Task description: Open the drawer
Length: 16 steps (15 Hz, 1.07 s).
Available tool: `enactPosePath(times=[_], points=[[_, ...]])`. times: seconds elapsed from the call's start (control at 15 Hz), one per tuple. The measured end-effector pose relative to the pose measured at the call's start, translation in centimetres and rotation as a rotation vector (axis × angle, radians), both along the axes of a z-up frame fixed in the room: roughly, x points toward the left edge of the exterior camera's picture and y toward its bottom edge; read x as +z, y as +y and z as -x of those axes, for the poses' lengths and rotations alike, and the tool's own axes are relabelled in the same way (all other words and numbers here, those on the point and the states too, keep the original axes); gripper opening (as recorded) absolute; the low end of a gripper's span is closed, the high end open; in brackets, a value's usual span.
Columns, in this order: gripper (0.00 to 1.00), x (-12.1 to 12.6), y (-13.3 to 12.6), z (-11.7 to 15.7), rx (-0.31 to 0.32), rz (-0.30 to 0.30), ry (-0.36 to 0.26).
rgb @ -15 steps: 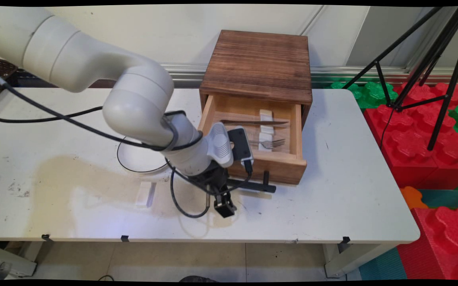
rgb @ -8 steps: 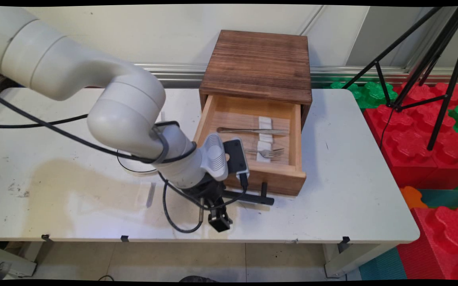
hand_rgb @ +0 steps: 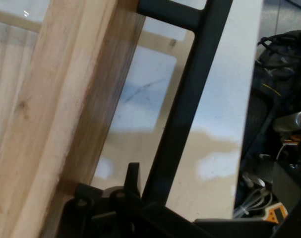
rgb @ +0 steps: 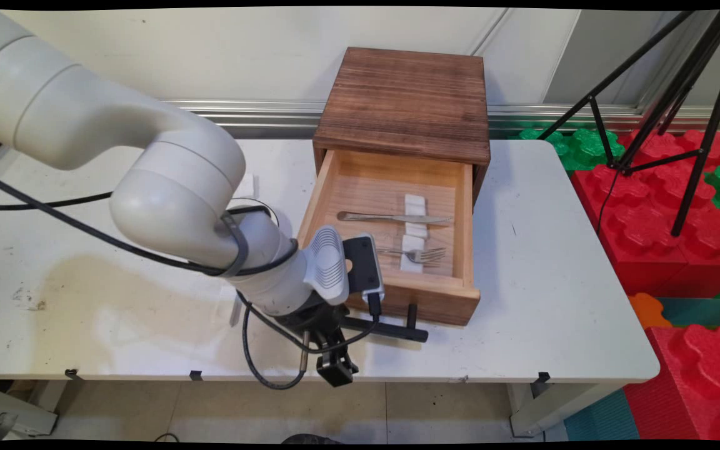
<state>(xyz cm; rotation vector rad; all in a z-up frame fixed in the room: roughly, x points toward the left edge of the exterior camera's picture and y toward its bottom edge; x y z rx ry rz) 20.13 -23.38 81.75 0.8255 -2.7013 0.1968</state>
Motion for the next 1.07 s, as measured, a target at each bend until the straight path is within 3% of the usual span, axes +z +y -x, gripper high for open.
enactPosePath(times=[1.07], points=[[1.0,1.1,2.9,-0.6,-0.027,-0.02,0.01]])
